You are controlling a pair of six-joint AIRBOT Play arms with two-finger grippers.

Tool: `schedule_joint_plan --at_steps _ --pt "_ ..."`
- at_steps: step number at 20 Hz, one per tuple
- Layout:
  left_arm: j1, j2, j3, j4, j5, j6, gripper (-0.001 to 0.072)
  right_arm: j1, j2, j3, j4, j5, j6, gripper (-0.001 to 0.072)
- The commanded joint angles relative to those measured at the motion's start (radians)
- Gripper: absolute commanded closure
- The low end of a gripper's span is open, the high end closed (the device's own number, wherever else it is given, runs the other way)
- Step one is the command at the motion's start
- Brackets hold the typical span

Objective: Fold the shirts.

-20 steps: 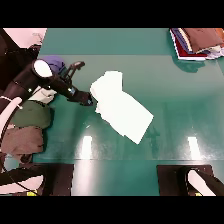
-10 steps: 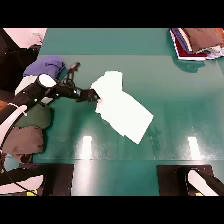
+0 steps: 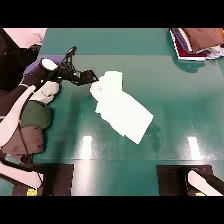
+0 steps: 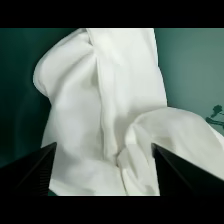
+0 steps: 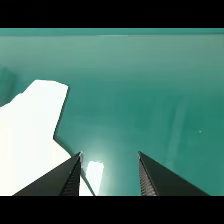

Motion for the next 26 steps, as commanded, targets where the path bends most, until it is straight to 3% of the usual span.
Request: schedule_joint_plan --at_steps 1,2,5,6,9,12,13,14,17,20,26 --pt "-0.01 -0.135 0.103 0.007 -0.1 -0.013 -0.0005 0.05 -0.036 0.0 -0.006 0.024 0.0 0.0303" --pt "-0.015 -0.147 0.103 0.019 -0.1 -0.017 0.0001 0.058 -0.047 0.0 -0.007 0.034 0.0 0.0302" --pt "-0.015 -0.145 0.107 0.035 -0.058 -0.02 0.0636 0.056 -0.085 0.0 -0.01 0.097 0.0 0.0303" --pt "-0.015 -0.143 0.127 0.037 -0.068 -0.02 0.0684 0.054 -0.092 -0.013 -0.01 0.12 0.0 0.0302" --pt "-0.002 -0.142 0.249 0.038 -0.186 -0.018 0.0684 0.052 -0.052 -0.189 -0.05 0.103 0.002 0.0302" --pt "0.008 -0.142 0.376 0.044 -0.296 -0.012 0.0684 0.066 0.014 -0.504 -0.021 -0.003 0.01 0.0284" --pt "0.007 -0.142 0.401 0.044 -0.314 -0.012 0.0684 0.081 0.026 -0.624 0.023 -0.058 0.008 0.0136" --pt "0.007 -0.142 0.418 0.043 -0.324 -0.013 0.0684 0.105 0.026 -0.738 0.075 -0.108 0.007 0.0094" --pt "0.008 -0.142 0.426 0.044 -0.329 -0.021 0.0684 0.206 -0.022 -0.966 0.234 -0.308 -0.099 0.02" --pt "0.008 -0.142 0.427 0.046 -0.332 -0.043 0.0684 0.34 -0.12 -1.009 0.335 -0.486 -0.135 0.02" --pt "0.008 -0.14 0.431 0.068 -0.35 -0.05 0.0685 0.46 -0.35 -0.847 0.334 -0.533 -0.135 0.0206"
